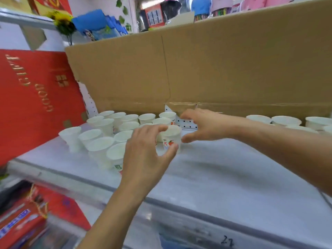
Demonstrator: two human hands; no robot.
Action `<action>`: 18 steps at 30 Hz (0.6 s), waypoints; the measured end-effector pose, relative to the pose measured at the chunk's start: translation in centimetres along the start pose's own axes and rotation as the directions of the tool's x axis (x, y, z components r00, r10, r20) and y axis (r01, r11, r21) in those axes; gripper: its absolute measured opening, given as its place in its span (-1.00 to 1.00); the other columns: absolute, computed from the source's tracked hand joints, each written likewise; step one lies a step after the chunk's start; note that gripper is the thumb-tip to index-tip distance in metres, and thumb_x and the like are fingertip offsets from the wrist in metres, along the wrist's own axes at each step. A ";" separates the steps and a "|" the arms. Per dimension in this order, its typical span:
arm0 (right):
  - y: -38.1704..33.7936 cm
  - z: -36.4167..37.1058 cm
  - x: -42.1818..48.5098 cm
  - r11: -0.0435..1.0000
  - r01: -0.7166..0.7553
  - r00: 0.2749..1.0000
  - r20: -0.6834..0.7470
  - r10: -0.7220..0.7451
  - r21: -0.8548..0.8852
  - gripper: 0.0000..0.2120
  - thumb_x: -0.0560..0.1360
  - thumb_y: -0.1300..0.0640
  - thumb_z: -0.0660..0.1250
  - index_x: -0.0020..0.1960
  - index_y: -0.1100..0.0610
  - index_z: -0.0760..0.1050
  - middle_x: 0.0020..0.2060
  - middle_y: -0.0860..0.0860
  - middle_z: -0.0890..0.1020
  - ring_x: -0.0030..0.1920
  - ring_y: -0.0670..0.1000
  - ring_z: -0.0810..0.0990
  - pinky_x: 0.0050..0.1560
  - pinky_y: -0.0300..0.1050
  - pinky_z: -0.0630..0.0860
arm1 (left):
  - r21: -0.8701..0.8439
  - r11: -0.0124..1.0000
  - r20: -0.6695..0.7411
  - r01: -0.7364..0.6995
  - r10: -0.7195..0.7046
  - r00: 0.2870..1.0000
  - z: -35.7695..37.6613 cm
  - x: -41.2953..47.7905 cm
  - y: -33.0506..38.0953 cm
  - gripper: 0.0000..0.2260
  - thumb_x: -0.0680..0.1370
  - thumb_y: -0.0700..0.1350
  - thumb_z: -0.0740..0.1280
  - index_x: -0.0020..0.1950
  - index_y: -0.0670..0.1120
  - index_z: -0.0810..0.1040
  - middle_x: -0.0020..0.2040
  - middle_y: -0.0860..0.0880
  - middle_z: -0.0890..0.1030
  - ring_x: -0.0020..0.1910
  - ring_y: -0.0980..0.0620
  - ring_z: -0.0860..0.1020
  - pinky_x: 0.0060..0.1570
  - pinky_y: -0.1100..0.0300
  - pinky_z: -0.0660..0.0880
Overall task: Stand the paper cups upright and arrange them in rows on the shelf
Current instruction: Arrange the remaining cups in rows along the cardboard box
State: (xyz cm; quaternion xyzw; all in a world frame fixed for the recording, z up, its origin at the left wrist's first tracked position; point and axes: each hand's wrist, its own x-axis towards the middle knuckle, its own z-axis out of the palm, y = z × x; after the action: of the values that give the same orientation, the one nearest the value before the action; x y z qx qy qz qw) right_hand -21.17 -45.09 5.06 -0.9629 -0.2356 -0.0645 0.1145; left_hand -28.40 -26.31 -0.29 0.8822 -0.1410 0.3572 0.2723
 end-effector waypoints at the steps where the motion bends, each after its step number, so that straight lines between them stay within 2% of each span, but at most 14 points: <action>1: -0.9 0.7 1.1 0.999 -0.023 1.000 -0.007 0.023 0.022 -0.25 0.40 -0.19 0.43 0.45 0.05 0.24 0.33 0.03 0.42 0.28 0.04 0.40 0.21 -0.08 0.38 | 0.072 0.997 -0.043 0.020 -0.017 0.999 -1.4 -0.3 -1.4 -0.60 0.41 0.16 0.37 0.20 0.05 0.53 0.13 0.10 0.56 0.15 0.05 0.42 0.06 0.13 0.35; 4: -2.9 2.4 3.5 0.987 -0.115 0.993 -0.026 0.119 0.110 -0.27 0.41 -0.20 0.41 0.44 0.08 0.24 0.31 0.06 0.44 0.29 0.09 0.42 0.25 0.03 0.41 | 0.168 0.972 -0.079 0.163 -0.151 0.985 -4.8 -1.0 -5.5 -0.49 0.41 0.20 0.40 0.27 0.00 0.45 0.20 0.03 0.51 0.19 -0.02 0.40 0.10 0.06 0.36; 7: -3.9 3.6 4.7 0.963 -0.197 0.979 -0.013 0.203 0.184 -0.31 0.44 -0.17 0.39 0.44 0.12 0.26 0.33 0.05 0.46 0.28 0.07 0.46 0.18 -0.05 0.44 | 0.134 0.958 0.061 0.252 -0.262 0.963 -5.6 -1.4 -8.0 -0.35 0.38 0.21 0.41 0.36 -0.03 0.34 0.27 0.02 0.40 0.28 0.00 0.35 0.20 0.09 0.36; 11: -4.5 4.5 5.1 0.952 -0.241 0.967 -0.035 0.251 0.188 -0.36 0.45 -0.13 0.38 0.42 0.12 0.30 0.31 0.06 0.49 0.22 0.07 0.50 0.18 0.00 0.48 | 0.089 0.960 0.234 0.266 -0.279 0.931 -4.9 -0.8 -8.9 -0.29 0.36 0.26 0.40 0.41 0.02 0.29 0.34 0.05 0.37 0.34 0.05 0.32 0.22 0.12 0.35; 15: -4.5 4.2 4.3 0.955 -0.253 0.965 -0.026 0.260 0.157 -0.35 0.42 -0.14 0.41 0.41 0.10 0.33 0.27 0.02 0.52 0.20 0.05 0.52 0.16 0.01 0.51 | 0.089 0.962 0.286 0.258 -0.272 0.919 -4.5 0.2 -8.8 -0.35 0.40 0.24 0.41 0.41 0.03 0.34 0.34 0.07 0.45 0.31 0.05 0.40 0.18 0.09 0.41; 18: -4.3 3.1 2.6 0.962 -0.234 0.972 0.035 0.232 0.143 -0.36 0.41 -0.10 0.44 0.41 0.06 0.33 0.25 -0.02 0.51 0.12 0.00 0.51 0.08 -0.10 0.50 | 0.049 0.968 0.326 0.248 -0.250 0.912 -3.9 0.8 -7.8 -0.37 0.39 0.22 0.44 0.38 0.05 0.37 0.30 0.08 0.49 0.24 0.07 0.45 0.16 0.11 0.45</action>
State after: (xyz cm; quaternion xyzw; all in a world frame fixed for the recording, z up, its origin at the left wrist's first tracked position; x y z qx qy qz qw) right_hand -20.70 -39.52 3.37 -0.9735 -0.1258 -0.0246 0.1894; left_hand -26.52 -17.73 -0.33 0.9412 -0.0699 0.1674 0.2850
